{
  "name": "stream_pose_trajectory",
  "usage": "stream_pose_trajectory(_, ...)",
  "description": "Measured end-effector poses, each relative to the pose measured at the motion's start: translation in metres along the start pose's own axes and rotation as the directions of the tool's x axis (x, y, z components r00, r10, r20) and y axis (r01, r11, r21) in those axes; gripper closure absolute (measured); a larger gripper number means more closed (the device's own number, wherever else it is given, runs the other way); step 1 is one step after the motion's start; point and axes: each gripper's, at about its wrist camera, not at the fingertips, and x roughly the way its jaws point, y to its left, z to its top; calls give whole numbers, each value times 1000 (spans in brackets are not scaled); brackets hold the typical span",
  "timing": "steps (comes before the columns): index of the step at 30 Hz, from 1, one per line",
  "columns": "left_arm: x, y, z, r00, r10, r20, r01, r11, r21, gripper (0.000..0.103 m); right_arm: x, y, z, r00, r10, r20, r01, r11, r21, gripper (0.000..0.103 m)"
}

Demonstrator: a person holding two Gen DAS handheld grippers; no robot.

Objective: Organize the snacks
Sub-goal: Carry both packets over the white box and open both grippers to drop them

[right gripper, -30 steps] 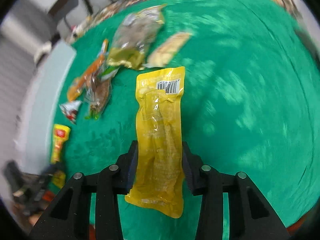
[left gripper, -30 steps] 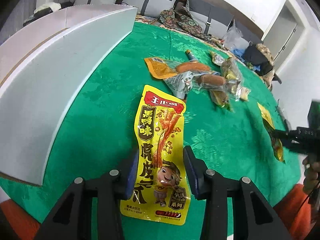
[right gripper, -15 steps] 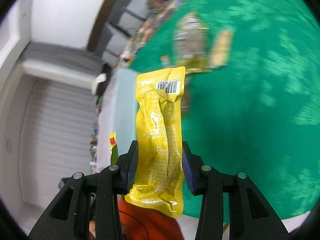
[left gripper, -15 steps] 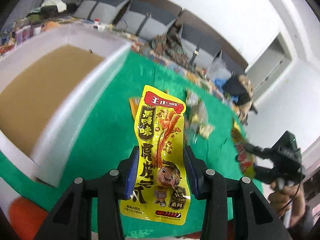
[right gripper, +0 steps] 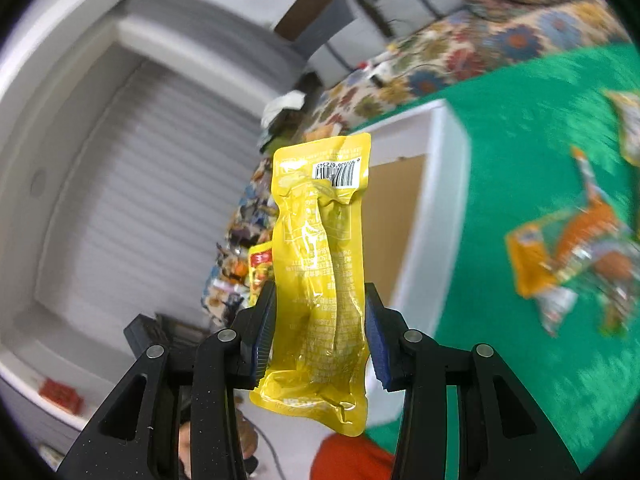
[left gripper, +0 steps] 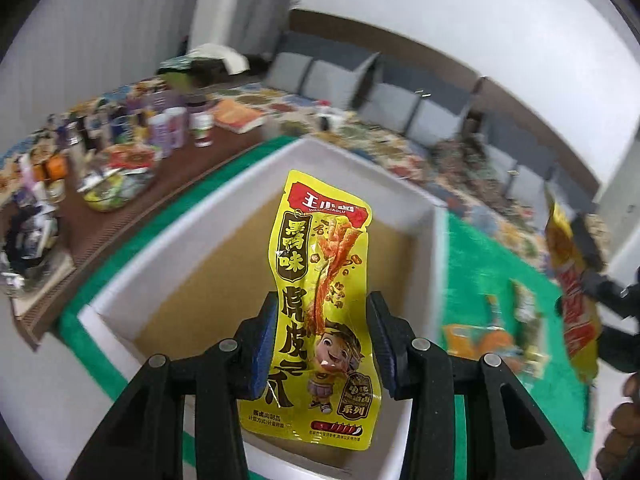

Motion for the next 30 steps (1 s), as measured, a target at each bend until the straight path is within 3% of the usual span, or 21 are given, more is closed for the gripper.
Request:
stream_pose_trajectory(3,26,14,-3,994,100,-47,-99,995,15,50,43,22,3,999,-46,-18,46,998,-43,55)
stream_pose_trajectory(5,39,23,-9,987,144,-76,-142,989,32,19,68,26,4,994,-105,-40,102,992,-73,38)
stream_pose_trajectory(6,39,24,-13,985,157,-72,-155,987,35,16,71,30,2,991,-126,-42,122,988,-94,26)
stream_pose_trajectory(10,37,19,-29,987,152,-48,-150,988,39,16,49,20,-9,982,-190,10,189,964,-189,26)
stream_pose_trajectory(14,33,-15,-41,999,53,-7,-53,996,75,16,8,-38,-31,941,-330,80,340,911,-234,26)
stream_pose_trajectory(16,35,-41,-49,998,58,11,-59,987,147,16,-17,-75,-48,900,-419,119,435,865,-251,26)
stream_pose_trajectory(19,52,-82,-65,991,133,3,-128,948,292,16,-66,-134,-80,808,-559,184,589,766,-257,26)
stream_pose_trajectory(22,70,-106,-83,983,178,-32,-154,914,375,16,-124,-190,-108,710,-664,237,704,678,-212,26)
stream_pose_trajectory(23,66,-112,-86,980,200,17,-191,903,385,16,-144,-209,-117,668,-701,250,744,640,-192,26)
stream_pose_trajectory(24,68,-115,-88,974,224,19,-213,891,401,15,-164,-229,-126,618,-743,256,786,596,-167,26)
stream_pose_trajectory(25,68,-118,-89,972,235,27,-226,885,406,15,-176,-241,-130,588,-767,257,808,570,-150,26)
stream_pose_trajectory(27,70,-120,-89,972,233,7,-216,890,401,15,-206,-271,-140,523,-814,254,851,517,-98,26)
stream_pose_trajectory(30,64,-121,-97,977,210,-24,-187,914,359,15,-232,-305,-142,478,-846,238,873,487,-21,26)
